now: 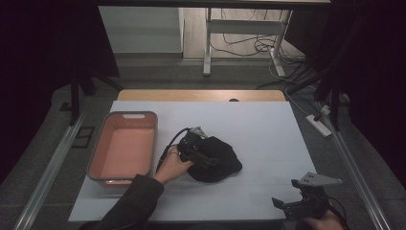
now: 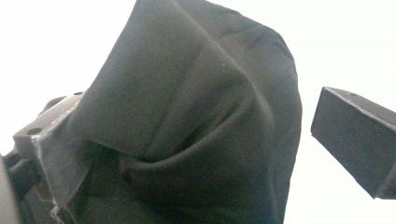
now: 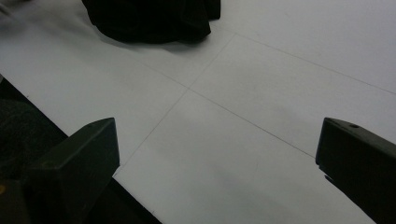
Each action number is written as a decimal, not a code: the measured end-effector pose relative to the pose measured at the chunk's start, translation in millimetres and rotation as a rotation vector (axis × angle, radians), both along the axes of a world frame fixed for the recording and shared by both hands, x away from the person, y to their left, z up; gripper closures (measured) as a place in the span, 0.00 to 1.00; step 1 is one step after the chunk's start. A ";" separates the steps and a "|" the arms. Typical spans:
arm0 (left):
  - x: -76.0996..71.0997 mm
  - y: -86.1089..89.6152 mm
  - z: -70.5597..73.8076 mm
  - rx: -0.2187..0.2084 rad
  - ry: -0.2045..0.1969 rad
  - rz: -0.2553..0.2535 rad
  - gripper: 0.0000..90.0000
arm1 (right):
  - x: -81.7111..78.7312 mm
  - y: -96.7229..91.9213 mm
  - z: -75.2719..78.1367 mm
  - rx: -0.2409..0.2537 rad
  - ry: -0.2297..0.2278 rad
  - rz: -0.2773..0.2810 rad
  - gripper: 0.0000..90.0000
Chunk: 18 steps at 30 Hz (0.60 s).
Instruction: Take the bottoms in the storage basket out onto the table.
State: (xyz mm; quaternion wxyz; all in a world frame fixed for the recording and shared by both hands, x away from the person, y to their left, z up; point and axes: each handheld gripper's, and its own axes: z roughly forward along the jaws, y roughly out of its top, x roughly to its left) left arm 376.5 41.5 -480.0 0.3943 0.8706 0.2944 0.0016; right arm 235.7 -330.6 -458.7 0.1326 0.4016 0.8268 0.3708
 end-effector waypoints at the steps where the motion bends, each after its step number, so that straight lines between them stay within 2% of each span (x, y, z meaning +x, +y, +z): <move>1: -0.3 0.5 0.5 -0.003 0.001 -0.001 0.00 | -0.1 0.0 0.0 0.000 0.000 0.000 0.00; 18: -6.2 5.3 7.7 -0.044 -0.001 -0.015 0.00 | -0.1 -0.5 0.1 0.004 -0.003 -0.001 0.00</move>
